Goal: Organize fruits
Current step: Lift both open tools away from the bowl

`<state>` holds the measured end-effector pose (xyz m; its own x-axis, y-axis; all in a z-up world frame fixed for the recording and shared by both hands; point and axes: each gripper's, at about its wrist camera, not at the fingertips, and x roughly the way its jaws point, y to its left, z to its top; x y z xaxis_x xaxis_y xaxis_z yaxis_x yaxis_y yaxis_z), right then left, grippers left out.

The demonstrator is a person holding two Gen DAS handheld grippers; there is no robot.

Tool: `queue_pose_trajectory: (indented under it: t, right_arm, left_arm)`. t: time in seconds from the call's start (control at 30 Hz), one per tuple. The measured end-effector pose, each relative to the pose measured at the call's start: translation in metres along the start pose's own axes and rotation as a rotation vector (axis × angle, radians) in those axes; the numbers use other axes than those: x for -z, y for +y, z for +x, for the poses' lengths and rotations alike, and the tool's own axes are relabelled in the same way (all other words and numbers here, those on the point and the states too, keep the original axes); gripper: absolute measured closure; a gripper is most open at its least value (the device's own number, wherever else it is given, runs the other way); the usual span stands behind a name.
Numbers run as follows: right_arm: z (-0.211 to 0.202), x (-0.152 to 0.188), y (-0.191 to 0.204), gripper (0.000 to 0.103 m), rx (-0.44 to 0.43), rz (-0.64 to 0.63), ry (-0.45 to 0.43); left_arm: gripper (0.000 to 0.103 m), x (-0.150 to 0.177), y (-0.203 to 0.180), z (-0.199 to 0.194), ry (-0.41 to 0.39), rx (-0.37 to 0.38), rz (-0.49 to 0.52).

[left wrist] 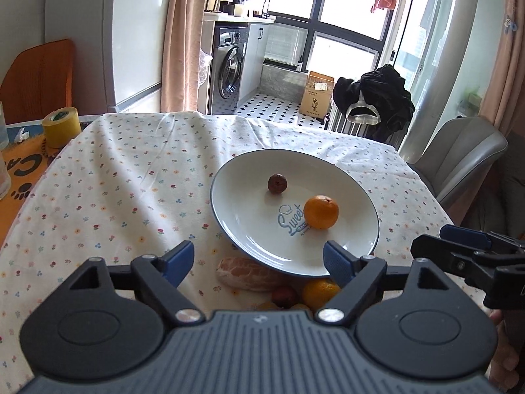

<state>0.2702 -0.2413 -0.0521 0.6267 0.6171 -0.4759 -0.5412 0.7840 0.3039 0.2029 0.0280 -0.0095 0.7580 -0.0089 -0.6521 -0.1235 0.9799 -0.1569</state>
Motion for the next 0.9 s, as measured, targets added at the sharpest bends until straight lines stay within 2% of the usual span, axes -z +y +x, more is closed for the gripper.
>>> queue_pose_trajectory:
  t: [0.17, 0.4, 0.7, 0.9]
  right_arm:
    - [-0.009, 0.008, 0.000, 0.000, 0.012, 0.019, -0.010]
    - [-0.021, 0.019, 0.002, 0.000, 0.044, 0.009, -0.031]
    - [-0.032, 0.028, 0.004, 0.000, 0.058, 0.001, -0.039]
    - [-0.035, 0.037, 0.005, 0.000, 0.038, -0.007, -0.027]
  left_arm:
    - [0.016, 0.009, 0.004, -0.011, -0.022, -0.025, -0.029]
    - [0.015, 0.023, 0.005, -0.021, -0.022, -0.023, -0.045]
    - [0.015, 0.037, 0.009, -0.028, -0.002, -0.038, -0.053]
    - [0.015, 0.049, 0.011, -0.032, 0.015, -0.036, -0.037]
